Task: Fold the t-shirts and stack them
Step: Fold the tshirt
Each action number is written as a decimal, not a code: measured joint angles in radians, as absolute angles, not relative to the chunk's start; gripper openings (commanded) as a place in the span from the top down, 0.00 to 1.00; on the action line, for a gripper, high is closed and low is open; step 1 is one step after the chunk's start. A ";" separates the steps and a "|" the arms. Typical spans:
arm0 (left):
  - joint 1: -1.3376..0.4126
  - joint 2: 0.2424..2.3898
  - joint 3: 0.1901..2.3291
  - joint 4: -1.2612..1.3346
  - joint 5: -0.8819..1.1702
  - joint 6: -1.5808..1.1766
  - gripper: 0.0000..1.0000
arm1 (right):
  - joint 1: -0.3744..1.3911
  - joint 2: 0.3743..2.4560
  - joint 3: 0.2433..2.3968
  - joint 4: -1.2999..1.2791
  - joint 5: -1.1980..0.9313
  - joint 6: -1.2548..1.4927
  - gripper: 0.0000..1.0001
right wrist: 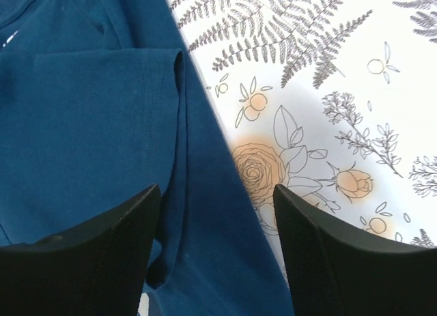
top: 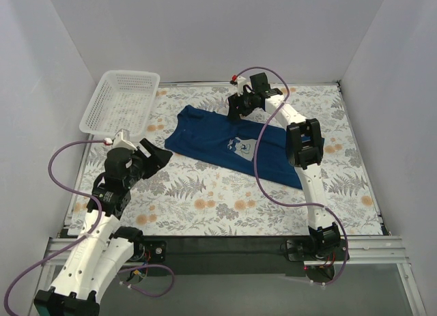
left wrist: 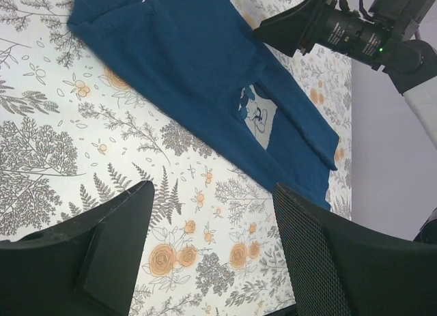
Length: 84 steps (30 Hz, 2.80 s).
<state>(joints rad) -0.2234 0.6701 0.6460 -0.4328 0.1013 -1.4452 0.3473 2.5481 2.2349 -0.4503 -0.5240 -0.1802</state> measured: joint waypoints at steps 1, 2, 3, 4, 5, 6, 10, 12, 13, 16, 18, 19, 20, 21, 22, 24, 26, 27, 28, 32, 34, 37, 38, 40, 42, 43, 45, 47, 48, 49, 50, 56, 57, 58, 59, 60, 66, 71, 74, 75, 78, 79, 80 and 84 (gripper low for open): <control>-0.223 0.670 0.646 -0.437 0.103 -1.448 0.35 | 0.347 2.548 2.234 -0.455 -0.527 -0.182 0.41; -0.223 0.673 0.646 -0.442 0.105 -1.448 0.35 | 0.347 2.548 2.230 -0.459 -0.527 -0.183 0.42; -0.223 0.678 0.646 -0.445 0.107 -1.448 0.35 | 0.347 2.548 2.227 -0.467 -0.529 -0.184 0.43; -0.223 0.683 0.646 -0.447 0.110 -1.448 0.35 | 0.347 2.548 2.225 -0.474 -0.530 -0.186 0.43; -0.223 0.687 0.646 -0.450 0.113 -1.448 0.35 | 0.347 2.549 2.219 -0.478 -0.530 -0.187 0.43; -0.223 0.690 0.646 -0.452 0.115 -1.448 0.35 | 0.347 2.549 2.215 -0.482 -0.531 -0.189 0.44; -0.223 0.686 0.646 -0.458 0.120 -1.453 0.35 | 0.347 2.550 2.215 -0.488 -0.534 -0.191 0.48; -0.223 0.677 0.644 -0.463 0.120 -1.456 0.35 | 0.347 2.550 2.215 -0.492 -0.533 -0.191 0.55; -0.223 0.671 0.643 -0.466 0.121 -1.459 0.35 | 0.347 2.551 2.215 -0.494 -0.533 -0.192 0.57; -0.223 0.656 0.636 -0.469 0.121 -1.462 0.35 | 0.347 2.555 2.215 -0.497 -0.533 -0.191 0.68; -0.223 0.647 0.633 -0.473 0.121 -1.464 0.35 | 0.347 2.558 2.216 -0.498 -0.534 -0.189 0.76; -0.223 0.645 0.632 -0.476 0.121 -1.465 0.35 | 0.347 2.558 2.216 -0.498 -0.536 -0.190 0.79; -0.223 0.644 0.632 -0.479 0.121 -1.466 0.35 | 0.347 2.559 2.216 -0.500 -0.541 -0.187 0.81; -0.223 0.642 0.632 -0.480 0.121 -1.468 0.35 | 0.346 2.560 2.215 -0.501 -0.542 -0.186 0.86; -0.223 0.641 0.631 -0.480 0.121 -1.470 0.35 | 0.346 2.560 2.215 -0.504 -0.545 -0.187 0.89; -0.223 0.639 0.629 -0.483 0.121 -1.474 0.35 | 0.342 2.560 2.215 -0.511 -0.546 -0.182 0.94; -0.223 0.639 0.629 -0.487 0.122 -1.478 0.35 | 0.338 2.560 2.215 -0.514 -0.546 -0.177 0.99; -0.223 0.639 0.629 -0.488 0.123 -1.479 0.35 | 0.336 2.560 2.216 -0.514 -0.546 -0.170 0.99; -0.223 0.639 0.629 -0.488 0.124 -1.481 0.35 | 0.332 2.560 2.216 -0.514 -0.545 -0.161 0.99; -0.223 0.638 0.628 -0.490 0.126 -1.482 0.35 | 0.299 2.561 2.216 -0.501 -0.537 -0.110 0.99; -0.223 0.638 0.626 -0.490 0.128 -1.482 0.35 | 0.272 2.561 2.216 -0.488 -0.525 -0.082 0.99; -0.223 0.638 0.614 -0.486 0.135 -1.483 0.35 | 0.220 2.561 2.216 -0.463 -0.503 -0.040 0.99; -0.223 0.639 0.609 -0.486 0.139 -1.485 0.35 | 0.200 2.561 2.216 -0.456 -0.495 -0.025 0.99; -0.223 0.646 0.600 -0.481 0.147 -1.485 0.35 | 0.161 2.561 2.211 -0.437 -0.481 -0.003 0.99; -0.223 0.661 0.593 -0.467 0.163 -1.486 0.35 | 0.122 2.561 2.196 -0.417 -0.468 0.010 0.99; -0.223 0.672 0.588 -0.455 0.175 -1.486 0.35 | 0.103 2.561 2.182 -0.405 -0.471 0.022 0.99; -0.223 0.697 0.575 -0.420 0.204 -1.485 0.36 | 0.068 2.544 2.146 -0.373 -0.474 0.030 0.94; -0.223 0.730 0.560 -0.379 0.242 -1.484 0.36 | 0.041 2.524 2.115 -0.367 -0.466 0.032 0.73; -0.223 0.746 0.553 -0.353 0.262 -1.483 0.36 | 0.029 2.514 2.102 -0.365 -0.467 0.033 0.66; -0.224 0.768 0.546 -0.327 0.284 -1.481 0.36 | 0.019 2.502 2.089 -0.363 -0.466 0.023 0.61; -0.226 0.794 0.542 -0.301 0.307 -1.480 0.36 | 0.010 2.484 2.070 -0.362 -0.463 0.004 0.53; -0.455 1.016 0.539 -0.080 0.307 -1.484 0.36 | -0.028 2.261 1.859 -0.384 -0.410 -0.173 0.35; -0.529 1.069 0.539 -0.038 0.295 -1.498 0.36 | -0.035 2.199 1.807 -0.392 -0.408 -0.214 0.34; -0.583 1.111 0.542 -0.006 0.279 -1.507 0.37 | -0.041 2.128 1.752 -0.398 -0.412 -0.254 0.32; -0.666 1.188 0.547 0.052 0.257 -1.536 0.38 | -0.048 2.052 1.699 -0.403 -0.420 -0.298 0.30; -0.733 1.256 0.551 0.106 0.231 -1.565 0.39 | -0.056 1.976 1.642 -0.401 -0.427 -0.340 0.30; -0.968 1.670 0.644 0.385 0.087 -1.789 0.47 | -0.128 1.536 1.298 -0.404 -0.527 -0.475 0.30; -1.041 1.921 0.869 0.491 -0.034 -1.931 0.48 | -0.241 1.349 1.111 -0.445 -0.589 -0.498 0.30; -1.060 2.013 0.978 0.485 -0.084 -1.970 0.49 | -0.294 1.286 1.053 -0.478 -0.607 -0.504 0.29; -1.065 2.035 1.016 0.468 -0.096 -1.979 0.49 | -0.306 1.269 1.044 -0.485 -0.611 -0.505 0.30; -1.077 2.102 1.151 0.371 -0.122 -1.999 0.51 | -0.336 1.235 1.035 -0.500 -0.635 -0.505 0.29; -1.080 2.126 1.204 0.333 -0.127 -2.006 0.51 | -0.343 1.229 1.033 -0.500 -0.643 -0.505 0.29; -1.082 2.146 1.244 0.300 -0.131 -2.007 0.52 | -0.350 1.225 1.032 -0.500 -0.653 -0.504 0.29; -1.085 2.197 1.345 0.221 -0.130 -2.018 0.61 | -0.375 1.225 1.025 -0.502 -0.682 -0.501 0.30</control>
<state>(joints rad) -1.0851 2.1971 1.3453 0.2211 -0.1295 -2.0182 -0.3752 1.2251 1.0252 -0.5022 -0.6819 -0.5011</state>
